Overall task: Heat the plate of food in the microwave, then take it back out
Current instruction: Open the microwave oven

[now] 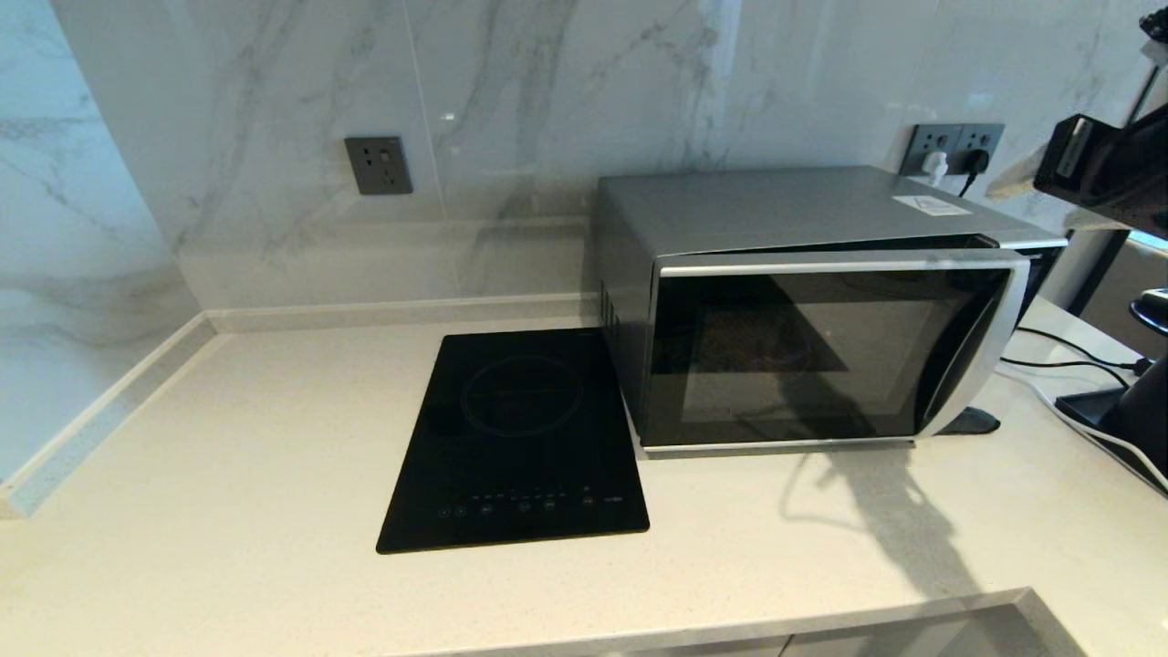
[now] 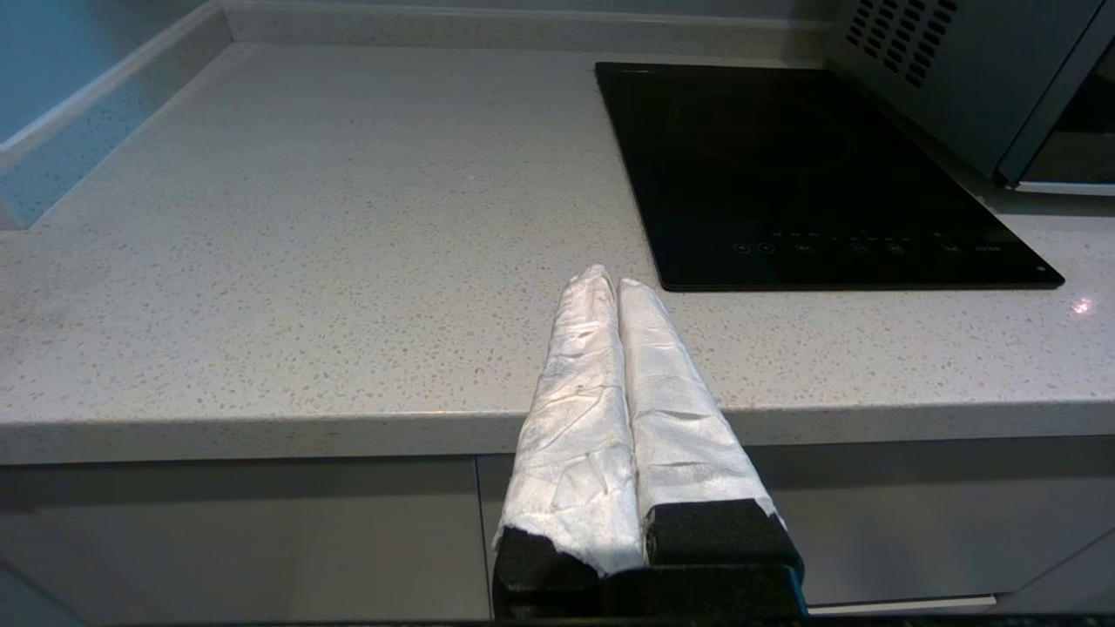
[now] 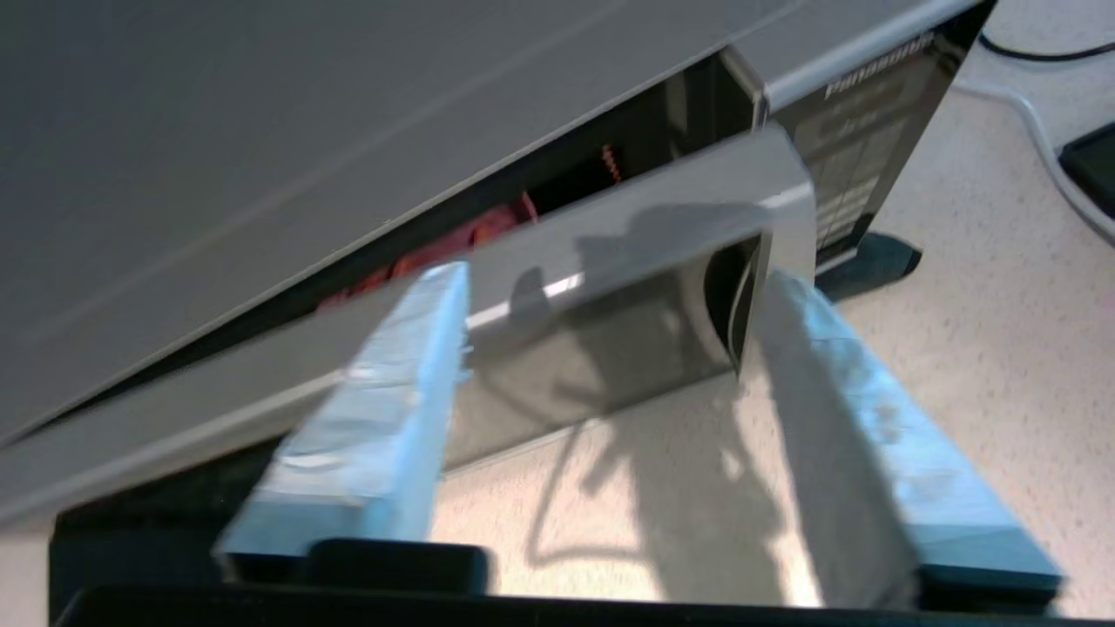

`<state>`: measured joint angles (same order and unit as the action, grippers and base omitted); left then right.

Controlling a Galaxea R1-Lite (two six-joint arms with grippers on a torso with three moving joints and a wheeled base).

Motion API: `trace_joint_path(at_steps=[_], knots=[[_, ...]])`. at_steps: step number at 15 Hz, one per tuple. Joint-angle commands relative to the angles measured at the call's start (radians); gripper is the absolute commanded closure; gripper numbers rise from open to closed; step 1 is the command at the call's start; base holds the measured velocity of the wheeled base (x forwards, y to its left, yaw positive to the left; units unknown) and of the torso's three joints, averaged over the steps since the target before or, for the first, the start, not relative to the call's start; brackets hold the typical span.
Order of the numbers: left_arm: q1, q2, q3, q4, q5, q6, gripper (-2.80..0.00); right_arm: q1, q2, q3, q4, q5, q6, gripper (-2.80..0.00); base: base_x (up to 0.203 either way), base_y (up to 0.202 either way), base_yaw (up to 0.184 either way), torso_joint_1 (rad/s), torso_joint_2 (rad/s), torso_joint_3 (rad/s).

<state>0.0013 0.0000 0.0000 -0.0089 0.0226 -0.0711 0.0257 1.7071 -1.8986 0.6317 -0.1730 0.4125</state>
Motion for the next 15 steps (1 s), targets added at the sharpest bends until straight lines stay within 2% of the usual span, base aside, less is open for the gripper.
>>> trace_joint_path(at_steps=[1, 8, 15], knots=[[0.0, 0.002, 0.0, 0.0, 0.0, -0.001, 0.0, -0.022, 0.106, -0.064, 0.002, 0.0, 0.001, 0.0, 0.0, 0.0, 0.0, 0.0, 0.0, 0.0], [0.0, 0.002, 0.0, 0.0, 0.0, -0.001, 0.0, -0.082, 0.231, -0.083, -0.095, 0.017, -0.02, 0.0, 0.0, 0.0, 0.0, 0.0, 0.0, 0.0], [0.0, 0.002, 0.0, 0.0, 0.0, -0.001, 0.0, -0.084, 0.227, -0.082, -0.084, 0.018, -0.019, 0.0, 0.0, 0.0, 0.0, 0.0, 0.0, 0.0]])
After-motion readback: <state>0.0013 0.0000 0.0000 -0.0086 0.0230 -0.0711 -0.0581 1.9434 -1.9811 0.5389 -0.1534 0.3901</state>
